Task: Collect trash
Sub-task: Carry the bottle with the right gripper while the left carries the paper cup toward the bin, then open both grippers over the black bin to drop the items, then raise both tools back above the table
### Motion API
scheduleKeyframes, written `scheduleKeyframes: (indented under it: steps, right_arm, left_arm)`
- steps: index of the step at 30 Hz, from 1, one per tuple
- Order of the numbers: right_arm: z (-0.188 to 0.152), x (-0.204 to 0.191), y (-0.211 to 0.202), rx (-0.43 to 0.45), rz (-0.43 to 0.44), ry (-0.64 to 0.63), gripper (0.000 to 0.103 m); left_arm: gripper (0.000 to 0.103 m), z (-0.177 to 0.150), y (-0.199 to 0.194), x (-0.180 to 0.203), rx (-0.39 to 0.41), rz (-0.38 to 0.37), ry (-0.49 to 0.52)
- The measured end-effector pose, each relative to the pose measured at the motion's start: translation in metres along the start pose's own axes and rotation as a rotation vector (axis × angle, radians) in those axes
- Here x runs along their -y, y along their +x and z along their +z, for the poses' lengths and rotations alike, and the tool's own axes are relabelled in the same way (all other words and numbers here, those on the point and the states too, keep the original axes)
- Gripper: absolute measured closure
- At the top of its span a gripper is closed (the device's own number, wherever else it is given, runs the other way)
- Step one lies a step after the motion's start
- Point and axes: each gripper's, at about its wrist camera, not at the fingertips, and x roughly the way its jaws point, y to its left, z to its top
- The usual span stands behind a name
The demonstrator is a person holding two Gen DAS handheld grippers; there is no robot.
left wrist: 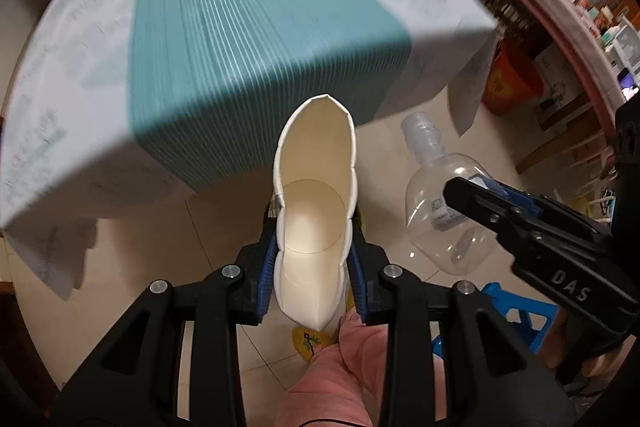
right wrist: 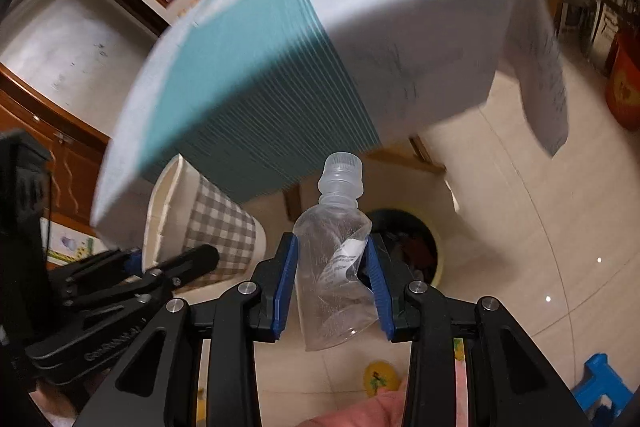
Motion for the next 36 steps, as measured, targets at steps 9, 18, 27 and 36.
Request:
scheduleKeyframes:
  steps: [9,18,27,36]
  right_arm:
    - [-0.017,0.037,0.115,-0.067,-0.011,0.007,0.067]
    - [-0.036,0.078,0.193,-0.133,-0.018,0.038,0.060]
    - [-0.034,0.102,0.187,-0.089,0.018,0.058,0.041]
    - [-0.034,0.098,0.143,-0.064,0.052,0.056,0.041]
  left_arm:
    - [0.074,-0.014,0.122,-0.010,-0.068,0.012,-0.017]
    - [0.060,-0.021,0.204,-0.017,-0.089,0.014,0.027]
    - [0.021,-0.022,0.222,-0.016,-0.071,0.057,-0.021]
    - [0.020,-0.022,0.195,-0.001,-0.019,0.083,-0.039]
